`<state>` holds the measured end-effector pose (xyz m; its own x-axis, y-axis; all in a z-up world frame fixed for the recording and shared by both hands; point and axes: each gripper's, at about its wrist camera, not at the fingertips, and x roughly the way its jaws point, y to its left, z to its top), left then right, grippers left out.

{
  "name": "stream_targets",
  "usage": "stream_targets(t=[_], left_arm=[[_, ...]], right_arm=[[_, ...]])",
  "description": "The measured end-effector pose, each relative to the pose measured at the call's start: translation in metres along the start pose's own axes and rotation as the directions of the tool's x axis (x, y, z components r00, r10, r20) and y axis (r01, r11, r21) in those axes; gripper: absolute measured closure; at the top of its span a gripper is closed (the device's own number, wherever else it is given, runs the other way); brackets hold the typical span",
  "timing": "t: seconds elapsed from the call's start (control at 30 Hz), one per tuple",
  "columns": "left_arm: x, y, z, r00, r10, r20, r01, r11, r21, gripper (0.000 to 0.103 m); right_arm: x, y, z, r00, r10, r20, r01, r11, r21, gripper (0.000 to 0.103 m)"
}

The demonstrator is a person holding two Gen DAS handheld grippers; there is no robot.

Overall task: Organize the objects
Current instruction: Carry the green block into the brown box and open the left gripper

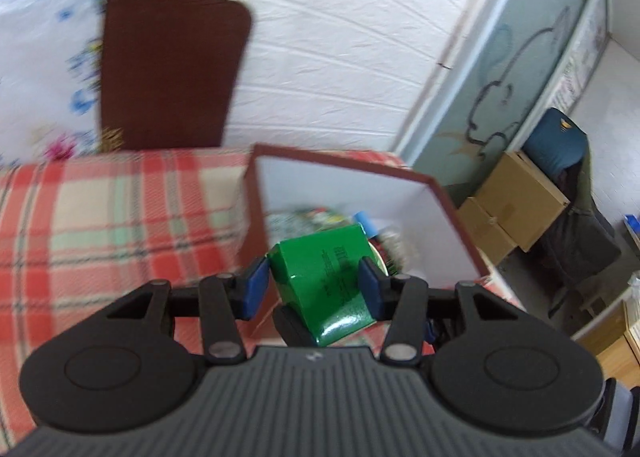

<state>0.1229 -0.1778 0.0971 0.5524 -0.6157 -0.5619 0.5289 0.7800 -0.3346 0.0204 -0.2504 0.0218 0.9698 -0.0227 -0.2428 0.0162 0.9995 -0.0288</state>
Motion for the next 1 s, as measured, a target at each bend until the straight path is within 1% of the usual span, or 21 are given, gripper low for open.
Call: stream_targets(t=[0.07,0.13,0.17,0.2,0.23,0.27,0.3,0.37,0.47,0.6,0.7,0.83,0.9,0.93,1.0], left_arm=[[0.021,-0.016,0.009,0.999,-0.034,0.002,0.034,0.999,0.039,0.052],[0.047,-0.03,0.015,0.997,-0.081,-0.018,0.082,0.995,0.057,0.051],[0.061,-0.038,0.016,0.998,-0.067,-0.018,0.068,0.995,0.074,0.048],[0.075,-0.045,0.016,0.999,-0.034,-0.018,0.035,0.995,0.095,0.048],[0.088,-0.049,0.014,1.0,0.006,-0.027,-0.003,0.994,0.105,0.047],[0.098,-0.051,0.013,0.999,0.032,-0.043,-0.027,0.994,0.102,0.047],[0.105,-0.051,0.011,0.998,0.024,-0.056,-0.019,0.996,0.093,0.047],[0.11,-0.052,0.006,0.998,0.019,-0.056,-0.013,0.995,0.096,0.047],[0.11,-0.059,0.0,0.999,0.035,-0.03,-0.03,0.99,0.141,0.047],[0.107,-0.07,-0.004,0.998,0.055,-0.013,-0.051,0.978,0.201,0.044],[0.097,-0.078,-0.01,0.998,0.055,0.003,-0.054,0.972,0.229,0.042],[0.074,-0.081,-0.021,0.997,0.065,0.033,-0.071,0.964,0.258,0.039],[0.064,-0.077,-0.025,0.996,0.074,0.041,-0.082,0.963,0.255,0.039],[0.059,-0.075,-0.027,0.996,0.078,0.044,-0.087,0.964,0.251,0.038],[0.048,-0.067,-0.031,0.994,0.102,0.05,-0.111,0.965,0.237,0.038]], right_arm=[[0.008,-0.021,0.005,0.998,-0.063,0.009,0.063,0.998,0.005,0.04],[0.02,-0.039,0.006,0.991,-0.133,0.016,0.133,0.991,0.001,0.039],[0.029,-0.051,0.004,0.984,-0.176,0.02,0.176,0.984,0.006,0.031],[0.04,-0.059,0.002,0.978,-0.209,0.002,0.209,0.978,-0.002,0.02],[0.054,-0.069,0.0,0.966,-0.254,-0.052,0.253,0.967,-0.027,0.0],[0.061,-0.078,-0.004,0.949,-0.301,-0.093,0.3,0.954,-0.029,0.003],[0.059,-0.087,-0.007,0.944,-0.311,-0.111,0.313,0.95,-0.001,0.013],[0.044,-0.104,-0.015,0.952,-0.291,-0.094,0.298,0.952,0.07,0.007],[0.027,-0.118,-0.023,0.935,-0.346,-0.085,0.353,0.931,0.095,0.006],[0.011,-0.129,-0.027,0.93,-0.356,-0.091,0.366,0.917,0.157,0.006],[0.002,-0.139,-0.03,0.932,-0.348,-0.099,0.36,0.917,0.169,0.005],[-0.013,-0.128,-0.028,0.942,-0.319,-0.106,0.334,0.924,0.186,0.005],[-0.022,-0.127,-0.033,0.948,-0.299,-0.112,0.317,0.927,0.199,0.005],[-0.033,-0.119,-0.035,0.95,-0.291,-0.117,0.31,0.929,0.204,0.005],[-0.04,-0.109,-0.036,0.954,-0.268,-0.135,0.292,0.933,0.212,0.005]])
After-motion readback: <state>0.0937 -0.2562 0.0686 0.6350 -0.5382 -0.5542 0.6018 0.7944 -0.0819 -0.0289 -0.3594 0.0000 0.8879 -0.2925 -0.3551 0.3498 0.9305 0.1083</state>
